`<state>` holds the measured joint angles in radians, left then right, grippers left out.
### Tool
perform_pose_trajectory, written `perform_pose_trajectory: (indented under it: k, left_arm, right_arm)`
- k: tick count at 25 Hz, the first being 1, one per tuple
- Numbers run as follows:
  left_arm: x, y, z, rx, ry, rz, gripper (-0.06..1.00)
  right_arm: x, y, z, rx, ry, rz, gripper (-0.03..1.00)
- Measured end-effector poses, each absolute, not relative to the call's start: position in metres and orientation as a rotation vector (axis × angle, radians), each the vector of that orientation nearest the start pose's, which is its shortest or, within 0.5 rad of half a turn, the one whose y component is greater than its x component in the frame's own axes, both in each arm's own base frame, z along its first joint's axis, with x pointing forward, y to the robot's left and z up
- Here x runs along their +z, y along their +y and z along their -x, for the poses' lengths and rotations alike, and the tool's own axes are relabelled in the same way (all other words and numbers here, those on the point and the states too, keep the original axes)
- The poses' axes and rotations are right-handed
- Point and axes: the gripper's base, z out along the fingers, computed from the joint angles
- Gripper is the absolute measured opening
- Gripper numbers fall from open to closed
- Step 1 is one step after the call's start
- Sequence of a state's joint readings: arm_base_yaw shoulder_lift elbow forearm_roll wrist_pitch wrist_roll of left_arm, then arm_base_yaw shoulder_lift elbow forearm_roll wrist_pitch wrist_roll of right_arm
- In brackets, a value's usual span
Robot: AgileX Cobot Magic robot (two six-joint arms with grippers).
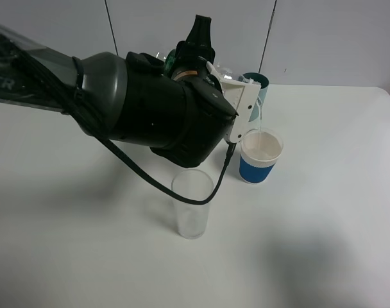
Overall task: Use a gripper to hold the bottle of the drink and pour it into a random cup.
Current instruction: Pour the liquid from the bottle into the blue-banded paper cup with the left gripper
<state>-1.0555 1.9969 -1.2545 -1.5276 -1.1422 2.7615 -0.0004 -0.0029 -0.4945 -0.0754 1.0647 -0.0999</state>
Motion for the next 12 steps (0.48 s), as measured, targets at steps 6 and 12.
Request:
perform_pose_trajectory:
  k: [6, 12]
  left_arm:
    - [0.2087, -0.3041, -0.2673, 1.384, 1.320, -1.559, 0.46]
    - [0.2090, -0.3038, -0.2673, 1.399, 1.312, -1.568, 0.46]
  right_arm:
    - [0.2756, -0.0060, 0.0050, -0.153, 2.050, 0.099, 0.74]
    - [0.2756, -0.0060, 0.0050, -0.153, 2.050, 0.099, 0.74]
